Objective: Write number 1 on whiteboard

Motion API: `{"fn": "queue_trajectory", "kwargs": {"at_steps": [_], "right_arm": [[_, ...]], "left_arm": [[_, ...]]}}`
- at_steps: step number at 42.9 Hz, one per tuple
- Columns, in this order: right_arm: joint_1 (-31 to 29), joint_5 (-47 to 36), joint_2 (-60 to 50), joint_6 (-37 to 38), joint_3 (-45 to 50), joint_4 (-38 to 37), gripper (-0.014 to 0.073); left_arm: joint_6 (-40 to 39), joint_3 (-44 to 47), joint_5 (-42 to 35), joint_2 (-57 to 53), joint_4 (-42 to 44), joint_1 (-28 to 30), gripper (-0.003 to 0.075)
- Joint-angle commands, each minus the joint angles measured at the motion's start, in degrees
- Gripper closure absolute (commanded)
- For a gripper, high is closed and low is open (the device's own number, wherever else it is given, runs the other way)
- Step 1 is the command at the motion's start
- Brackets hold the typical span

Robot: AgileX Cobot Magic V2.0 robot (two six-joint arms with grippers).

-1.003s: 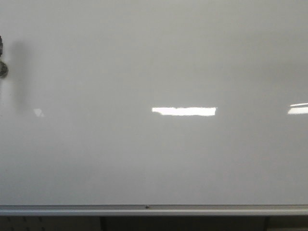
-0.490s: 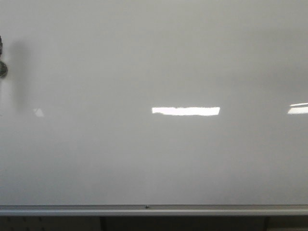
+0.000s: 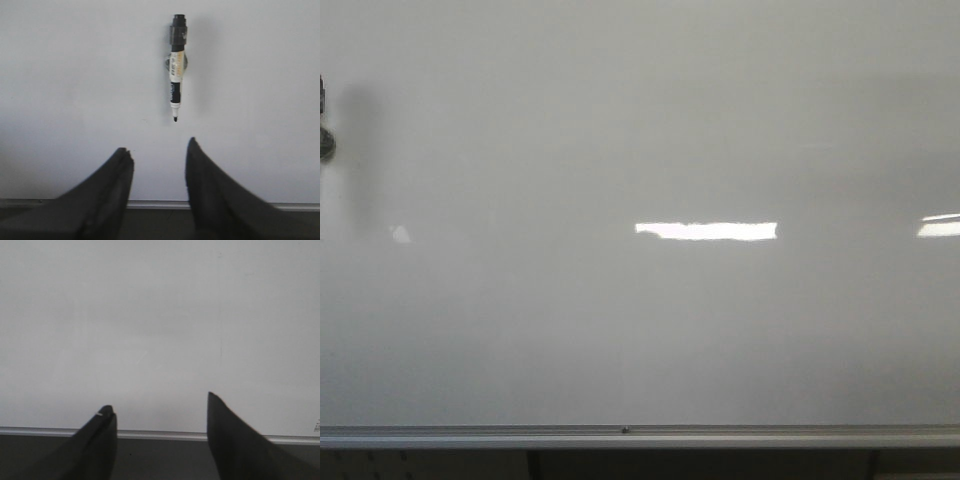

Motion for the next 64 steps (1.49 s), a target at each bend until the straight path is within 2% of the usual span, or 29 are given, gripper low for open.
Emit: {"fn": "queue_trajectory", "kwargs": {"at_steps": [1, 7, 10, 20, 29, 34, 47, 58, 64], "right_arm": [[-0.27, -1.48, -0.13, -0.23, -1.60, -0.50, 0.0102], [-0.27, -0.93, -0.13, -0.23, -1.60, -0.50, 0.0102], [-0.27, -1.05, -0.13, -0.23, -1.60, -0.50, 0.0102], [-0.27, -1.35, -0.13, -0.23, -1.60, -0.50, 0.0102], [-0.27, -1.48, -0.13, -0.23, -1.60, -0.50, 0.0102], [-0.27, -1.60, -0.13, -0.23, -1.60, -0.50, 0.0102], [-0.27, -2.30, -0.13, -0.23, -1.60, -0.50, 0.0102], [-0.27, -2.41, -0.13, -0.23, -1.60, -0.50, 0.0102], [-0.27, -2.41, -0.13, -0.23, -1.60, -0.50, 0.0102]], "left_arm": [[0.11, -1.66, -3.53, 0.17, 2.04, -3.24, 0.0253], [0.11, -1.66, -3.45, 0.46, 4.13, -8.54, 0.0241], [-0.13, -1.91, -2.83, 1.63, 4.65, -9.24, 0.0241], [-3.47, -5.96, 0.82, 10.73, 4.89, -7.82, 0.0241], [-3.47, -11.28, 3.62, 22.84, 4.08, -3.68, 0.0241], [-2.73, -13.56, 2.06, 28.57, 2.32, -1.37, 0.0241], [0.23, -18.68, -2.60, 40.52, -2.51, -1.29, 0.0241], [0.23, -22.32, -7.55, 47.14, -2.51, -1.29, 0.0242], [0.23, -24.41, -8.75, 50.11, -2.51, -1.29, 0.0268]]}}
